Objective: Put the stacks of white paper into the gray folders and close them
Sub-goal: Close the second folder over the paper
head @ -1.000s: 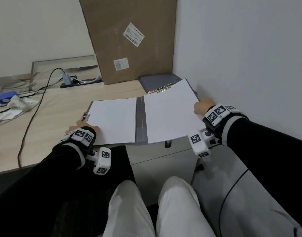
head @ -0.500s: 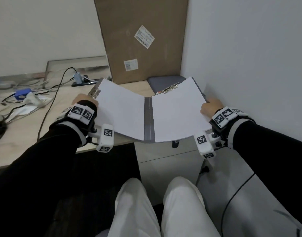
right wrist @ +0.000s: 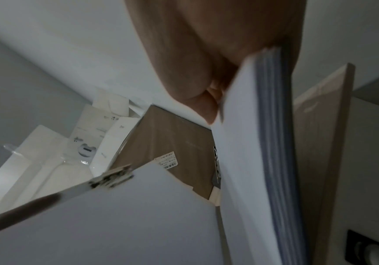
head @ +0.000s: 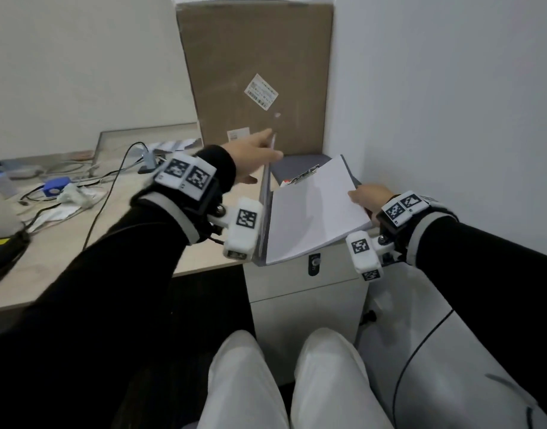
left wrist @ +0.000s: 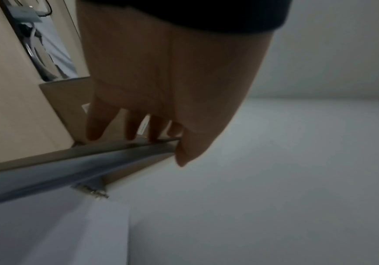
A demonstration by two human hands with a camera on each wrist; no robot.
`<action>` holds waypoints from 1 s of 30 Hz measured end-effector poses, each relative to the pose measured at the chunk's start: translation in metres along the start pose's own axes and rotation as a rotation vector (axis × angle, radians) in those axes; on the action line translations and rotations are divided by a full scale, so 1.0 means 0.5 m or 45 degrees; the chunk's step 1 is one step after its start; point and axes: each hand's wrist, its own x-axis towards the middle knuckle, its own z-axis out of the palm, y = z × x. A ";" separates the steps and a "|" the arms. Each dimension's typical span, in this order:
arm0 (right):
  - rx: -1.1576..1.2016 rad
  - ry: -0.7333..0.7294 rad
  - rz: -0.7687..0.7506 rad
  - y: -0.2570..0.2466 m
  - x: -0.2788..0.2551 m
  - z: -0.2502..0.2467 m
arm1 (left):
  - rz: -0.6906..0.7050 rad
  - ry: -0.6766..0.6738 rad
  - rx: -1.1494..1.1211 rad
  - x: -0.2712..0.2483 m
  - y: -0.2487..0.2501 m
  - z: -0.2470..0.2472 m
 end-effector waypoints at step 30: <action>1.006 -0.113 -0.081 -0.035 0.120 -0.004 | -0.427 0.326 -1.068 0.161 -0.215 0.118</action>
